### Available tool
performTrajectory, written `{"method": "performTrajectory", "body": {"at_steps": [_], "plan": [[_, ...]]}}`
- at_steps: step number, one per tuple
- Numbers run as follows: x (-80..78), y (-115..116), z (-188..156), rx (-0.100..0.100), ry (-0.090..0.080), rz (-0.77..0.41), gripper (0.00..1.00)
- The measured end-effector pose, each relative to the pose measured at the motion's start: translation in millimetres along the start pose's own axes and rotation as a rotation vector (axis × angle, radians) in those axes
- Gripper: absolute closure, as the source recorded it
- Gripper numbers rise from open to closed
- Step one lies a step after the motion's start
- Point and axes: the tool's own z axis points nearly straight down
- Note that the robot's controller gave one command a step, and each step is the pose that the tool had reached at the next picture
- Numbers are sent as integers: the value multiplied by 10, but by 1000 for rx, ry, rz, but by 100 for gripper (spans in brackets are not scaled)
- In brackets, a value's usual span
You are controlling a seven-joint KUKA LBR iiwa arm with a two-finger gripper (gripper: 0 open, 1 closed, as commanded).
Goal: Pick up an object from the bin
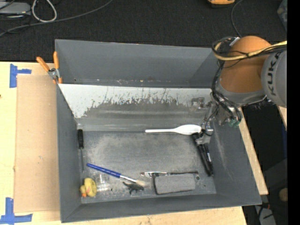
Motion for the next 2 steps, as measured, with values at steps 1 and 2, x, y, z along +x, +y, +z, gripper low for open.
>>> {"method": "performTrajectory", "body": {"at_steps": [1, 2], "plan": [[-17, 4, -39, 1, -7, -2, 0], [569, 358, 717, 1, -7, -104, 0]]}}
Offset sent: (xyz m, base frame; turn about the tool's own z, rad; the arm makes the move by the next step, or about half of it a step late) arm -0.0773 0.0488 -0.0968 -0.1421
